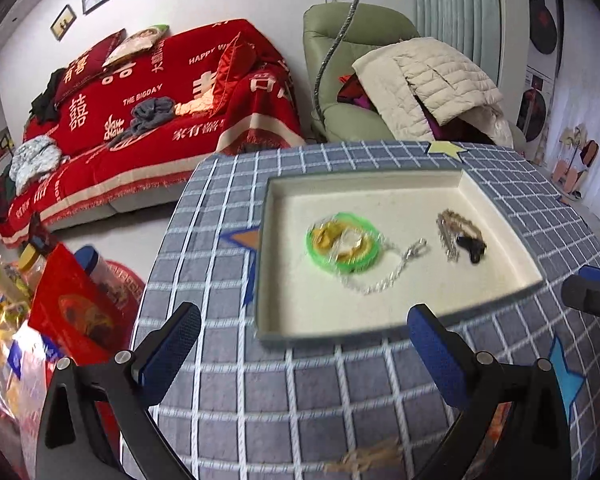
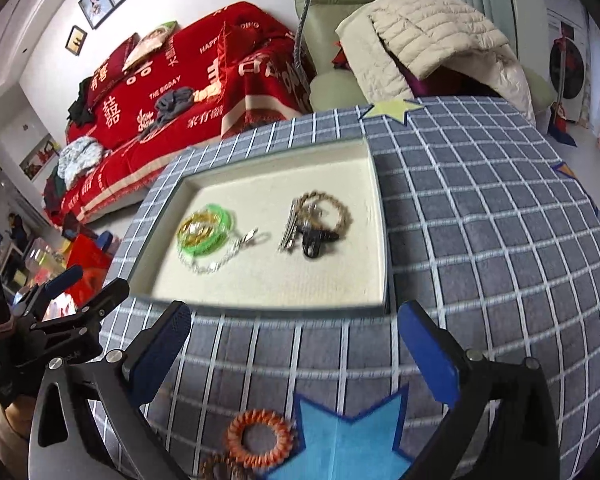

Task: Organize jewelry
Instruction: 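Open both grippers and move them back to the jewelry on the table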

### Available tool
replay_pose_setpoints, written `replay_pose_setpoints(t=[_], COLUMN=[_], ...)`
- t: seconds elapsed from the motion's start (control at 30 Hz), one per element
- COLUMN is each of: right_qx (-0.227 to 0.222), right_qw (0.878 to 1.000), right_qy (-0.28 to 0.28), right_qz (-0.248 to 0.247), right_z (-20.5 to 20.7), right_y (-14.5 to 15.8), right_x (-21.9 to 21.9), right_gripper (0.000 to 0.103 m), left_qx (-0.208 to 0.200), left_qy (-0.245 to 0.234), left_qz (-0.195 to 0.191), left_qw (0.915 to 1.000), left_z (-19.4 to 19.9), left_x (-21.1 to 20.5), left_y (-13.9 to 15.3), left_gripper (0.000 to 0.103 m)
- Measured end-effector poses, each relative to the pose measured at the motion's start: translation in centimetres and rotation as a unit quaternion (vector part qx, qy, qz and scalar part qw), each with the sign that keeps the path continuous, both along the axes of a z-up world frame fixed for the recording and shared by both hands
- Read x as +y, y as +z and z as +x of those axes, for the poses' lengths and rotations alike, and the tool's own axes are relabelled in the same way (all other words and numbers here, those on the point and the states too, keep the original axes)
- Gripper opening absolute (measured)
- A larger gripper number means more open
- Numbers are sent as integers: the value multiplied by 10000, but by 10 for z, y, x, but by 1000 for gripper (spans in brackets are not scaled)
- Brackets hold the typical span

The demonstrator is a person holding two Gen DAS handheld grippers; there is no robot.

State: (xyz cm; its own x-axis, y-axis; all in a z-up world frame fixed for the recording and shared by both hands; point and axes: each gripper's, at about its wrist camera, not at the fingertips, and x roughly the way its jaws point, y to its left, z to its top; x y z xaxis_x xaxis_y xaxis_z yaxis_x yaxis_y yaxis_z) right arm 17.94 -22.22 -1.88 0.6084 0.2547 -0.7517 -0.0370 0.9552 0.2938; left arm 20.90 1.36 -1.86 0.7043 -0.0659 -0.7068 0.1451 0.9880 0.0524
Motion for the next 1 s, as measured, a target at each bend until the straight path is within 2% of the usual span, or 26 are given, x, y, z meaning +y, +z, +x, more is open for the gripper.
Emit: replay_pose_setpoints(t=[0.2, 0.47, 0.83, 1.0], right_qx=[234, 538, 731, 716], right_qw=[9996, 9978, 9963, 9963], right_qy=[155, 355, 376, 389], right_qz=[69, -137, -249, -263], right_z=[-30, -76, -100, -104], right_y=[-13, -35, -53, -53], right_x=[6, 18, 29, 35], right_gripper=[103, 103, 103, 90], left_qx=[255, 297, 338, 345], left_qy=[-312, -782, -976, -1152], left_qz=[30, 528, 704, 653], left_qw=[9992, 9951, 9922, 9906], left_z=[-30, -68, -74, -70], left_x=[10, 2, 3, 1], left_y=[-21, -44, -54, -54], left_gripper=[103, 103, 103, 103])
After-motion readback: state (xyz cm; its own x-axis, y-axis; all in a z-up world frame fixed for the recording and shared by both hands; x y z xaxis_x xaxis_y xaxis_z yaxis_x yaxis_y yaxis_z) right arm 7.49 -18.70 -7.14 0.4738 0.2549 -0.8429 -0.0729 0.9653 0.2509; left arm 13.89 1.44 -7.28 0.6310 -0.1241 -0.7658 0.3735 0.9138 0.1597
